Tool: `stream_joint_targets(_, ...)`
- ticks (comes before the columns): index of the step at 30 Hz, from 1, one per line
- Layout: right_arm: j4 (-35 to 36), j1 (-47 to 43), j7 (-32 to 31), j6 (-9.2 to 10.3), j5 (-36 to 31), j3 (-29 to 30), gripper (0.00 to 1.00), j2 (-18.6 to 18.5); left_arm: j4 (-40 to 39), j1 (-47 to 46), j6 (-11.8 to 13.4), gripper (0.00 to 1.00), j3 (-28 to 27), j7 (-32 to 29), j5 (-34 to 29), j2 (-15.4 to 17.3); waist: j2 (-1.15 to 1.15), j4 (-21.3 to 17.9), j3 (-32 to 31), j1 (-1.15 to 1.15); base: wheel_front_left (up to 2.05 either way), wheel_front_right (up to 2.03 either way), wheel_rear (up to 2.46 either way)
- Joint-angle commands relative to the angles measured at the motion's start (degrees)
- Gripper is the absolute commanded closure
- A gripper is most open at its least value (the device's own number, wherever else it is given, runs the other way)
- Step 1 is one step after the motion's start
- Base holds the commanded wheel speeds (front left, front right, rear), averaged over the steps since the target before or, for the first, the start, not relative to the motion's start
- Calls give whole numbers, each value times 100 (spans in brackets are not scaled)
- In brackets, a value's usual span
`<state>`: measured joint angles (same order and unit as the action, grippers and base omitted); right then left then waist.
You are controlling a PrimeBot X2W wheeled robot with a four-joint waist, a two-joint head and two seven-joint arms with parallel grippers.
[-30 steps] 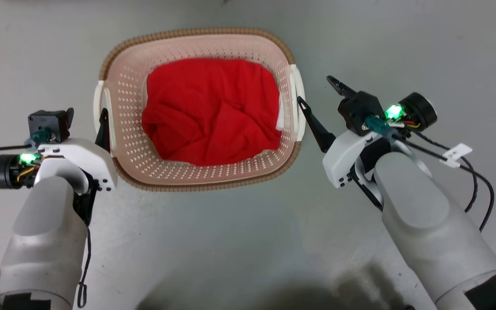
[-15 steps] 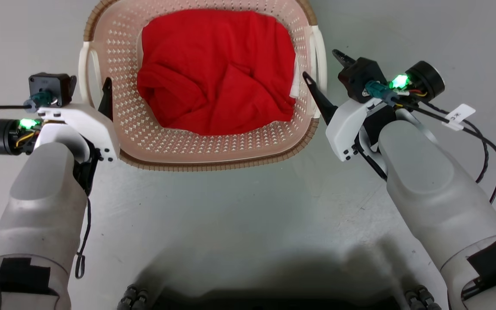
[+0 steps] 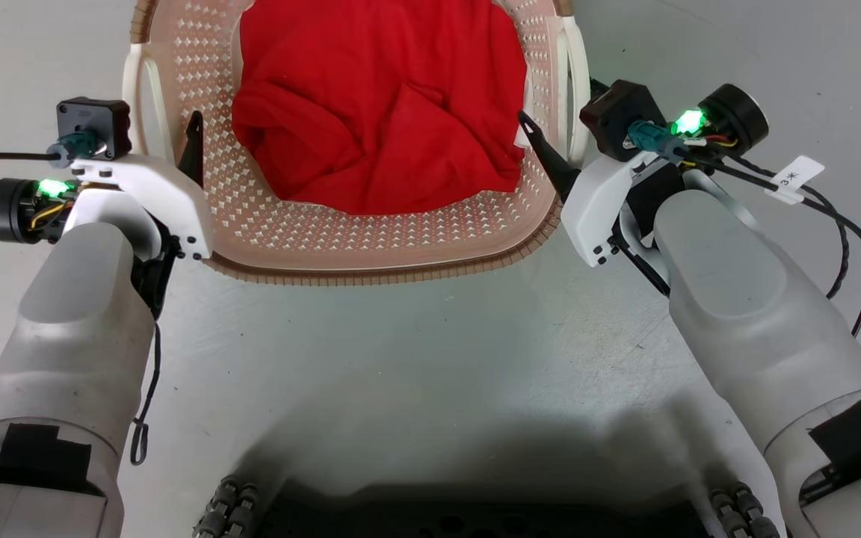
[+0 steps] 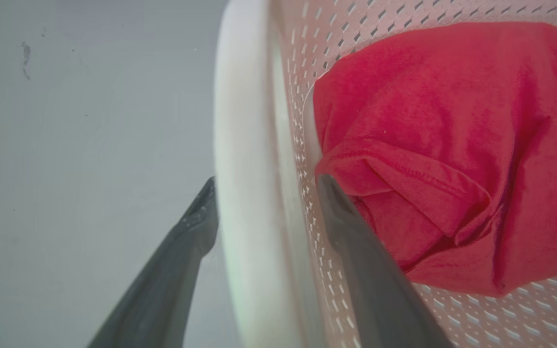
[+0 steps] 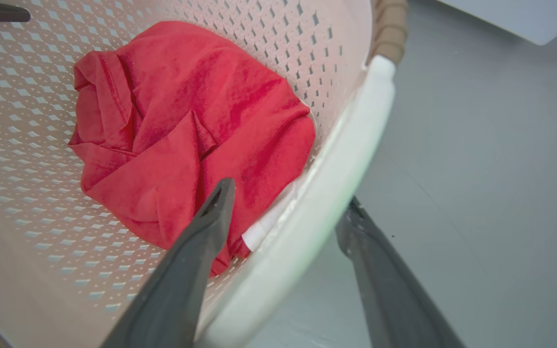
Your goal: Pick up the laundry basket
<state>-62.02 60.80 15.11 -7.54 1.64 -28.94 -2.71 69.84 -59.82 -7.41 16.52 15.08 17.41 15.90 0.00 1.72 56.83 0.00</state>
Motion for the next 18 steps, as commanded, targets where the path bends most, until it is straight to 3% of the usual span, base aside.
stream_joint_targets(1, -29, 48, 8, 10, 53, -7, 48, -31, 12, -67, -8, 33, 14, 14, 9, -3, 0, -1, 2, 0, 0, 0, 0)
stream_joint_targets(2, -28, 60, 8, 10, 64, -5, 85, -31, 6, -89, -8, 96, 46, 14, 25, 11, 0, -2, 6, 0, 0, 0, 0)
stream_joint_targets(3, -52, 59, 8, 11, 80, -14, 100, -36, 14, -92, -8, 100, 79, 14, 57, 4, 0, -3, 8, 0, 0, 0, 0)
stream_joint_targets(18, -285, 46, 28, -8, 128, -169, 100, -53, 121, 44, 4, 100, 519, 0, 399, -72, 0, 80, -242, 0, 0, 0, 0)
